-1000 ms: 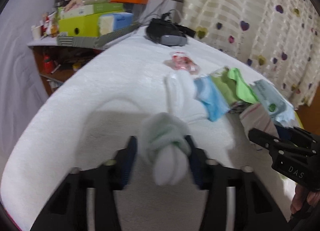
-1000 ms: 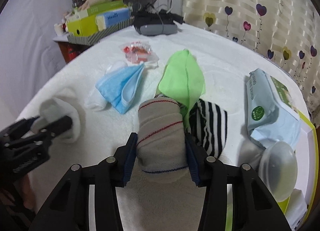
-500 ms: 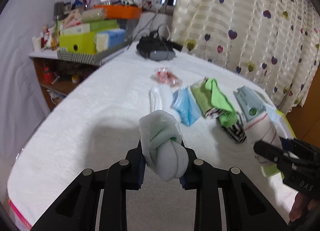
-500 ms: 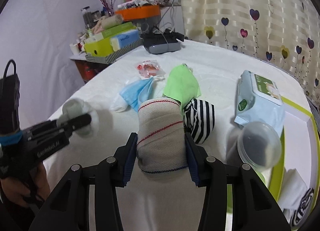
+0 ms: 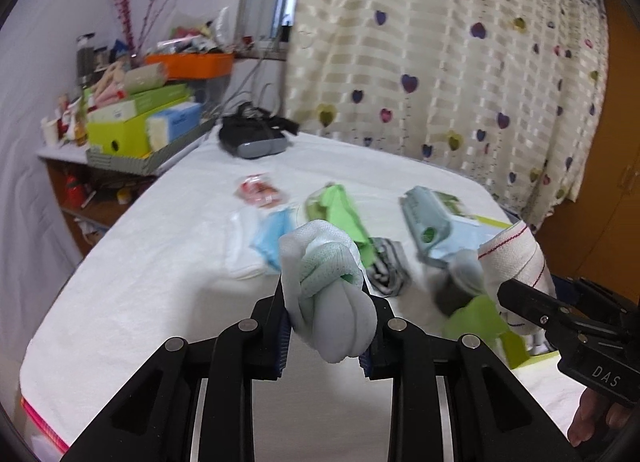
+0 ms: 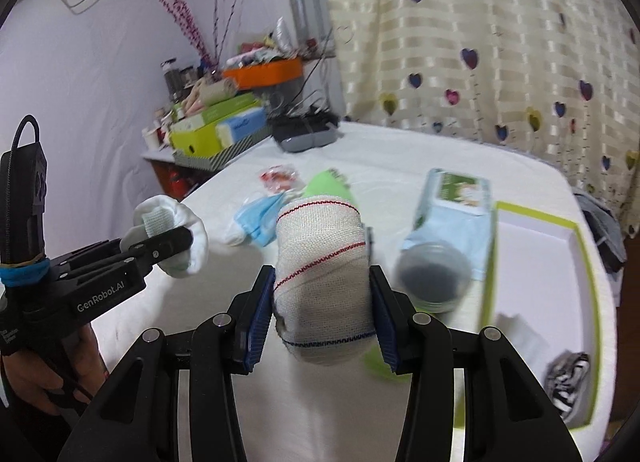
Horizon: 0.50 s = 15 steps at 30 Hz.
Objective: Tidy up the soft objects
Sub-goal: 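Carry the mint sock in the left gripper while the right gripper carries the white sock to the box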
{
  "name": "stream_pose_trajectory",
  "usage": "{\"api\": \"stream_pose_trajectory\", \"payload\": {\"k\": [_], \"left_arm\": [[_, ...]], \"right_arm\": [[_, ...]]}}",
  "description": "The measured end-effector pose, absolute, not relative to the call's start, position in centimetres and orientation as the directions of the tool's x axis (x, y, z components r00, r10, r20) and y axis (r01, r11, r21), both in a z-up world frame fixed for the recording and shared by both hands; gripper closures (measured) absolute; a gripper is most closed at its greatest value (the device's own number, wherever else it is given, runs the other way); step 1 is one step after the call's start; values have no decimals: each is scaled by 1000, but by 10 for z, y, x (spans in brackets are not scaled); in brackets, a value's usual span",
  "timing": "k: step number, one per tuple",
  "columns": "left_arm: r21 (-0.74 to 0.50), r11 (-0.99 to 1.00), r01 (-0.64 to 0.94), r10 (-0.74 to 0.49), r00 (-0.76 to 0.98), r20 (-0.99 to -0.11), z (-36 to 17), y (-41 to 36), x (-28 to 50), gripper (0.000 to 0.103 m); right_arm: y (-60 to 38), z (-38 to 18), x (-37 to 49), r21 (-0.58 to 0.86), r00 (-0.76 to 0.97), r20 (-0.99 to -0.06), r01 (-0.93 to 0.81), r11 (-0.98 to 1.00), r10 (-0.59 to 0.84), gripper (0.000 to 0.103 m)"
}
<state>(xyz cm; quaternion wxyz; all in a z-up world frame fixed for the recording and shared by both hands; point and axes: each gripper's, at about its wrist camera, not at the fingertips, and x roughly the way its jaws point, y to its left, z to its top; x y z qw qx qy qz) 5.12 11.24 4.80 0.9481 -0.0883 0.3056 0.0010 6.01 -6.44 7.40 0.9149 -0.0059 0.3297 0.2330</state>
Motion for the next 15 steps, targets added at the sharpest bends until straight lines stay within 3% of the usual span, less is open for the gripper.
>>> {"api": "stream_pose_trajectory", "payload": {"k": [15], "left_arm": [[-135, 979, 155, -204, 808, -553, 72, 11, 74, 78]], "right_arm": [[-154, 88, 55, 133, 762, -577, -267, 954, 294, 56]]}}
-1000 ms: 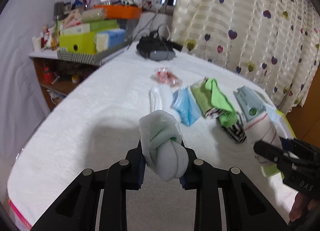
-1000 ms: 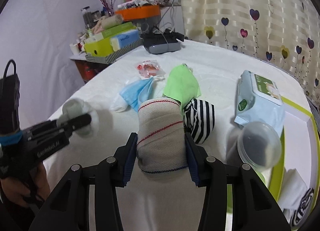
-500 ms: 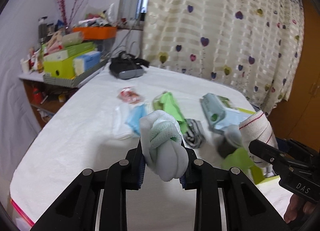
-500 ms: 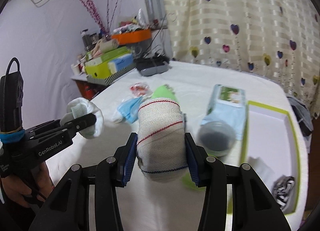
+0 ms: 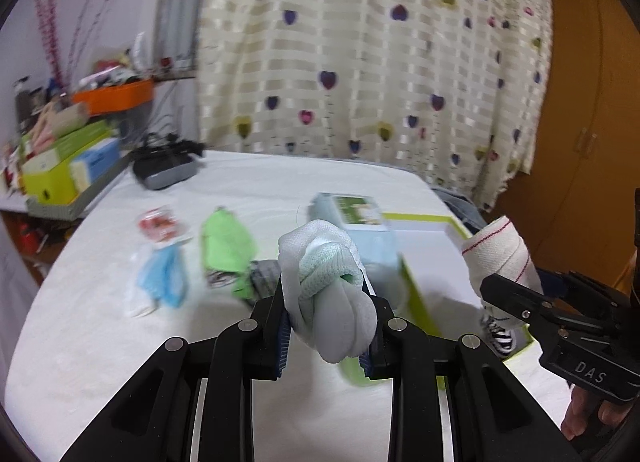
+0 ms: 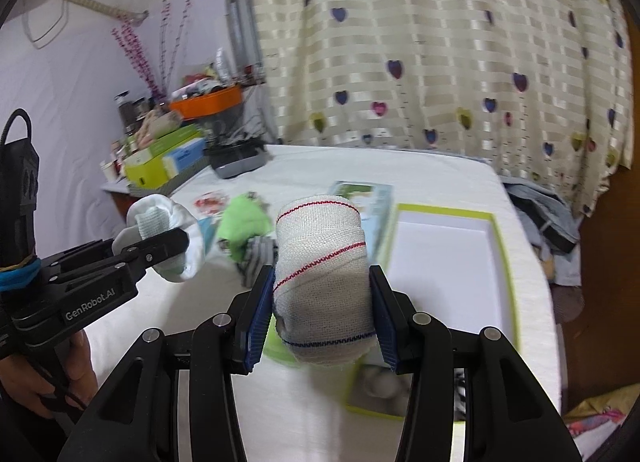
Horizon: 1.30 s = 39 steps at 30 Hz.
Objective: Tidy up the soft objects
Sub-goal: 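Carry the mint sock in the left gripper while the right gripper carries the white sock to the box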
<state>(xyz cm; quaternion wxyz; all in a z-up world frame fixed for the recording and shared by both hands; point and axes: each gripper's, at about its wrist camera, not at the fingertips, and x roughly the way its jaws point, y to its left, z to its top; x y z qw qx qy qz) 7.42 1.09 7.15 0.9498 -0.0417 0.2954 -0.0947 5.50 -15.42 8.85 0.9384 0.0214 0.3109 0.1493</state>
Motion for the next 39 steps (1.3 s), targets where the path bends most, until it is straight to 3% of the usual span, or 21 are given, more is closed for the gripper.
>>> {"api": "stream_pose_trajectory", "payload": {"k": [14, 33, 39], "left_arm": [[-112, 940, 321, -324, 746, -582, 70, -79, 100, 77], [-110, 922, 371, -345, 661, -667, 40, -133, 146, 77], [-107, 917, 385, -347, 634, -691, 30, -147, 157, 76]], "right_arm": [[-232, 73, 65, 130, 768, -618, -106, 986, 165, 56], [-272, 12, 121, 158, 664, -728, -81, 984, 172, 54], [-277, 11, 119, 169, 680, -710, -87, 982, 182, 48]]}}
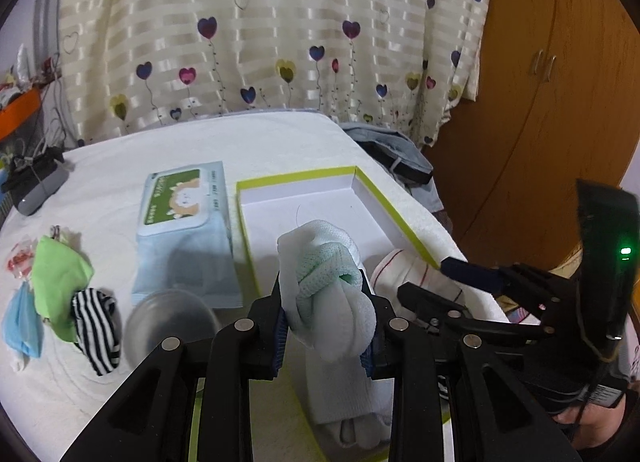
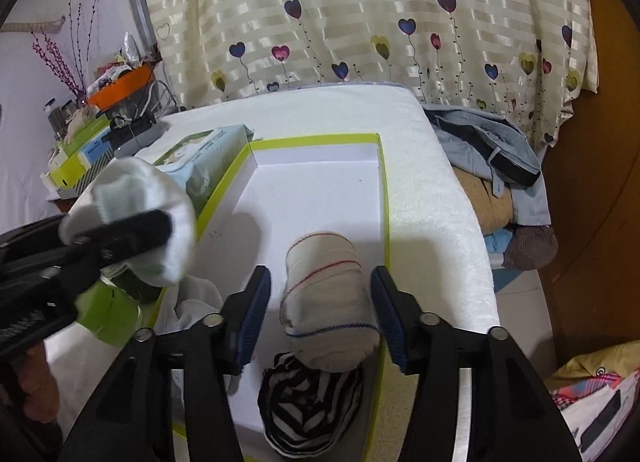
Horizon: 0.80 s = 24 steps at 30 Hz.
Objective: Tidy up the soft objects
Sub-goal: 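Carry the mint sock in the left gripper while the right gripper carries the white sock to the box, then lower and open the left gripper in the box while the right gripper releases the white sock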
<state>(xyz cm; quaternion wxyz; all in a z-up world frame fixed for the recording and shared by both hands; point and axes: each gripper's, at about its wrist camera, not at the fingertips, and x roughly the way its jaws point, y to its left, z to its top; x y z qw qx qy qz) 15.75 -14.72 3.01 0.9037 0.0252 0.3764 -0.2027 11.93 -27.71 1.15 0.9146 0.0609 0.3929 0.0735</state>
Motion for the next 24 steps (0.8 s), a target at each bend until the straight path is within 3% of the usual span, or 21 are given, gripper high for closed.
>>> {"api": "stream_pose_trajectory", "payload": {"k": [6, 15, 24], "left_arm": [[-100, 913, 394, -344, 617, -708, 23, -159, 166, 75], [-96, 917, 388, -340, 631, -698, 24, -159, 168, 61], [-101, 914, 394, -353, 646, -677, 35, -152, 157, 60]], "right_arm": [[-284, 16, 115, 178, 698, -693, -77, 981, 181, 48], [-286, 22, 112, 170, 707, -685, -78, 982, 174, 48], [-282, 34, 102, 149, 724, -672, -69, 986, 152, 48]]}}
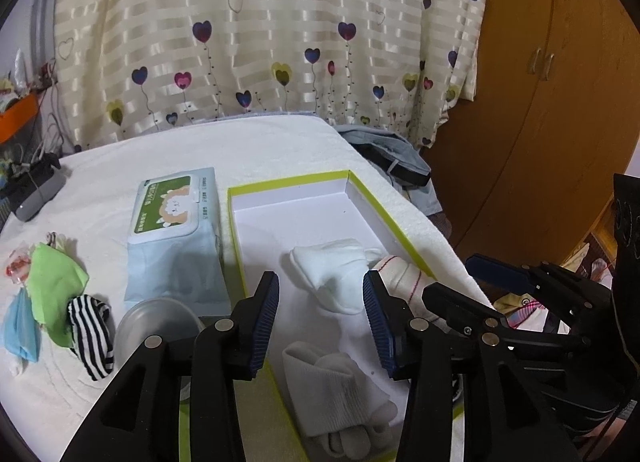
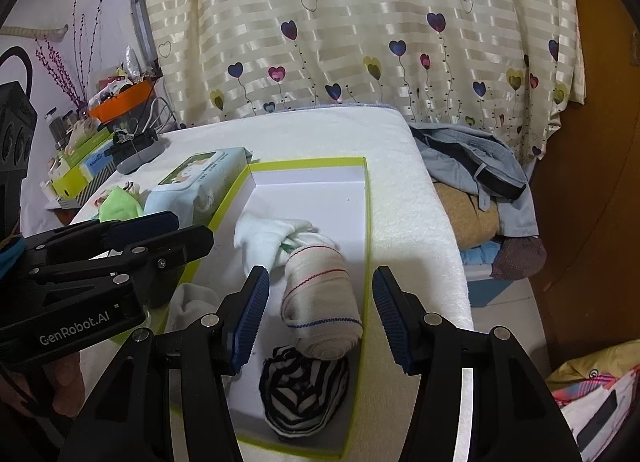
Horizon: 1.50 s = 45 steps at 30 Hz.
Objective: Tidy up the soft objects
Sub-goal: 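Lower and open the left gripper in the box while the right gripper releases the white sock, then withdraw both open grippers from the box toward the items on the table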
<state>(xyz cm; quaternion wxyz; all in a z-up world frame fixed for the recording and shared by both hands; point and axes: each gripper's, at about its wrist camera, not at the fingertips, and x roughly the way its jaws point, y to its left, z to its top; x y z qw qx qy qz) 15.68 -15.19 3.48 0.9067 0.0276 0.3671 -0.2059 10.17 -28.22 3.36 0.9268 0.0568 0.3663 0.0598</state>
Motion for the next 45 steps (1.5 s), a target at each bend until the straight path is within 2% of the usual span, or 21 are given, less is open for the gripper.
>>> {"api": "stream_pose_trajectory", "payload": {"k": [21, 45], "left_arm": [[-104, 929, 355, -341, 715, -611, 62, -105, 102, 60], [-140, 964, 225, -264, 759, -595, 60, -30, 79, 60]], "right_arm": [[-250, 72, 56, 119, 771, -620, -92, 989, 147, 48], [-185, 86, 40, 97, 761, -610, -203, 974, 220, 48]]}}
